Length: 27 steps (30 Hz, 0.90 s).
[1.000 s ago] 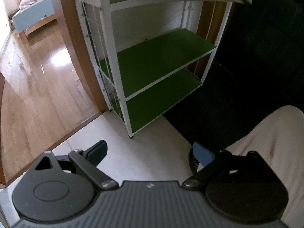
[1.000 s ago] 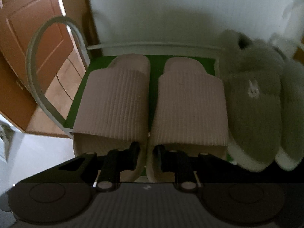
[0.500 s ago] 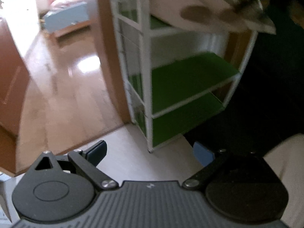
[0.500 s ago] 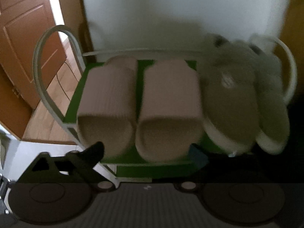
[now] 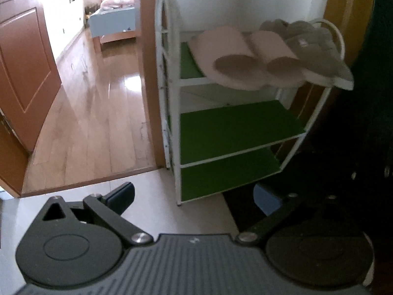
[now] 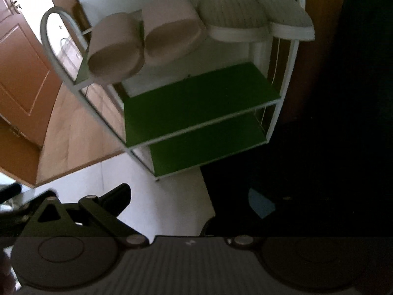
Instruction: Organize objects
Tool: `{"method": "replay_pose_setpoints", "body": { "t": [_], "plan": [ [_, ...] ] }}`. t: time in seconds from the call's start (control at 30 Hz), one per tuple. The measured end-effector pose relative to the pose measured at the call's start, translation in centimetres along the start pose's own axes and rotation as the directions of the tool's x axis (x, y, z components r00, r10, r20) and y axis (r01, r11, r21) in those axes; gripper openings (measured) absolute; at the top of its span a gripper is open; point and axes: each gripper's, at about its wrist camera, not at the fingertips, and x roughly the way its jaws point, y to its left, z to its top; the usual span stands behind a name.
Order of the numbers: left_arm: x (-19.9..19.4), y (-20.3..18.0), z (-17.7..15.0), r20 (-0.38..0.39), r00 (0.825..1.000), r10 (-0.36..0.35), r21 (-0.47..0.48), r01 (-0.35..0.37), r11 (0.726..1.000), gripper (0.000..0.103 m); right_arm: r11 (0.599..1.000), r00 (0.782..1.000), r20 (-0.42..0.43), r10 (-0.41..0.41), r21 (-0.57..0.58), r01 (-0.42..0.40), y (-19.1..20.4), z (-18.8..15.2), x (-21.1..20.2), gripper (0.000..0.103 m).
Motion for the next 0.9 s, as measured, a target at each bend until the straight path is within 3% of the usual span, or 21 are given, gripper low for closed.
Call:
{"method": "replay_pose_setpoints", "body": {
  "t": [0.27,0.37,0.6,0.9],
  "plan": [
    [-5.0,-5.3,1.5,0.021,0.996,0.083,0.057,-0.084,0.995,0.102,0.986,0.978,0.162,-0.129,-0.087,0.145,0.5,-1.3,-7.0,0.103],
    [-6.0,-6.6,2.2,-0.004,0.995,0.097,0.068,-0.096,0.993,0.102,0.987,0.976,0.185,-0.119,-0.083,0.136,0.3,-1.3,-8.9,0.103],
    [-7.9,-8.3,2.9,0.029,0.994,0.103,0.086,-0.105,0.991,0.102,0.99,0.963,0.251,-0.098,-0.077,0.121,0.6,-1.0,-12.2,0.103],
    [-8.5,-8.1,3.3,0.041,0.995,0.09,0.065,-0.092,0.994,0.102,0.988,0.962,0.255,-0.102,-0.085,0.127,0.9,-0.8,-12.8,0.103]
  ]
}}
